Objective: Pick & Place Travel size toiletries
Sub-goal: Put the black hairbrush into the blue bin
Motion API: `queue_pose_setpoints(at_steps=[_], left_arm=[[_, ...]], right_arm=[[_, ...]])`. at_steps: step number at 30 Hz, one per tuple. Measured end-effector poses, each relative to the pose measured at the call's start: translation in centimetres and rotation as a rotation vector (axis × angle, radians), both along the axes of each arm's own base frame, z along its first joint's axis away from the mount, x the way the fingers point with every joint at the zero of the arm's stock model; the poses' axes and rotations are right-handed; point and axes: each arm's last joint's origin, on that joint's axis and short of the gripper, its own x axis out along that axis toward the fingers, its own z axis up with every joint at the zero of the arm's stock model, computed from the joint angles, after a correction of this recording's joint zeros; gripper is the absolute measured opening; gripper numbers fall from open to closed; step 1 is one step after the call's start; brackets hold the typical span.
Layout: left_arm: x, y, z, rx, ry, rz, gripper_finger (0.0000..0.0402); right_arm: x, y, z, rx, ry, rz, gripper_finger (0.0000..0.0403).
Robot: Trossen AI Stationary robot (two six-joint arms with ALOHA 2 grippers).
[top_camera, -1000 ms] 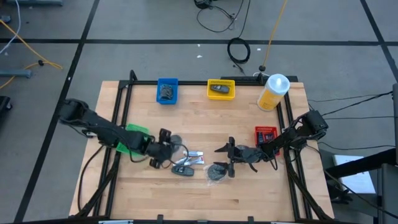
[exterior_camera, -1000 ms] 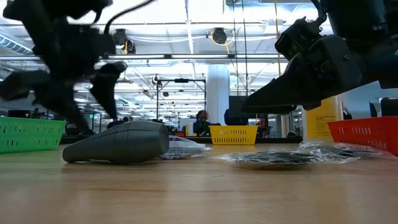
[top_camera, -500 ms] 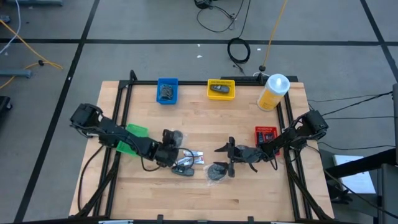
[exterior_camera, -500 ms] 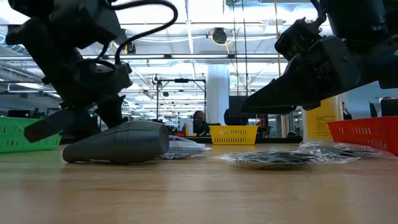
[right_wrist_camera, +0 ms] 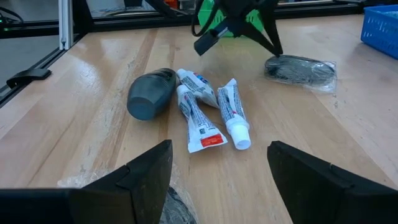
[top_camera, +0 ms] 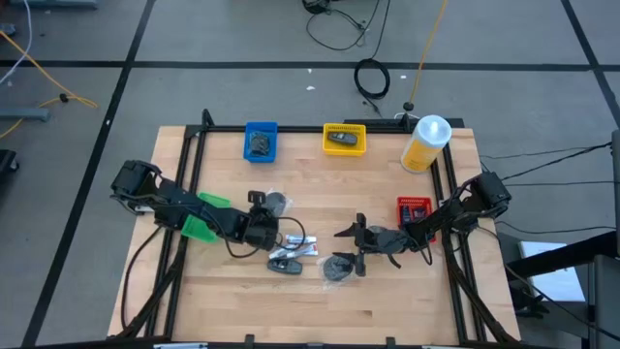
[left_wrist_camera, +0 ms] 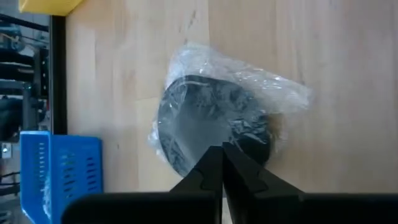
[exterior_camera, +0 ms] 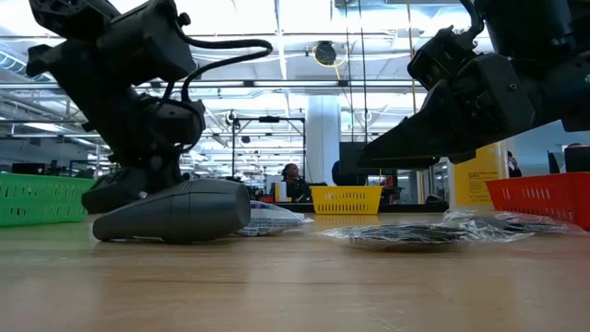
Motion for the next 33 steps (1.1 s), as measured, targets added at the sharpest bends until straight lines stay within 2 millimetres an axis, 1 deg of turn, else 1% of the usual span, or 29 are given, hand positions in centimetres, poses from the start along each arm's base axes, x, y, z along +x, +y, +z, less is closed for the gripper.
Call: queue_pose_setpoints(at_steps=[3, 6, 8, 11, 14, 16, 18, 21, 23, 26, 33], left_arm=[[0.1, -0.2, 0.0, -0.056, -0.019, 0.000, 0.0002], [0.9, -0.1, 0.1, -0.186, -0.087, 0.015, 0.0026], [1.4, 0.0, 0.2, -0.276, -0.112, -0.003, 0.0059], [1.9, 0.3, 0.4, -0.339, -0.145, -0.026, 0.0128], [2.3, 0.7, 0.4, -0.315, -0.164, -0.040, 0.0205], [2.5, 1.0, 0.0, -0.284, -0.165, -0.029, 0.0250], [2.7, 1.2, -0.5, -0.238, -0.168, 0.007, 0.0284], [2.8, 1.5, -1.4, -0.189, -0.191, 0.107, 0.0316], [2.8, 1.6, -1.7, -0.170, -0.227, 0.173, 0.0324], [2.7, 1.7, -1.7, -0.190, -0.265, 0.247, 0.0324], [1.7, 2.7, -2.1, -0.236, -0.301, 0.481, 0.0276]], right_arm=[[0.0, 0.0, 0.0, 0.000, 0.000, 0.000, 0.0254], [0.0, 0.0, 0.0, 0.000, 0.000, 0.000, 0.0254], [0.0, 0.0, 0.0, 0.000, 0.000, 0.000, 0.0254], [0.0, 0.0, 0.0, 0.000, 0.000, 0.000, 0.0254], [0.0, 0.0, 0.0, 0.000, 0.000, 0.000, 0.0254], [0.0, 0.0, 0.0, 0.000, 0.000, 0.000, 0.0254], [0.0, 0.0, 0.0, 0.000, 0.000, 0.001, 0.0254], [0.0, 0.0, 0.0, 0.000, 0.001, 0.001, 0.0254], [0.0, 0.0, 0.0, 0.000, 0.001, 0.001, 0.0254], [0.0, 0.0, 0.0, 0.001, 0.000, 0.001, 0.0254], [0.0, 0.0, 0.0, 0.001, 0.000, 0.001, 0.0254]])
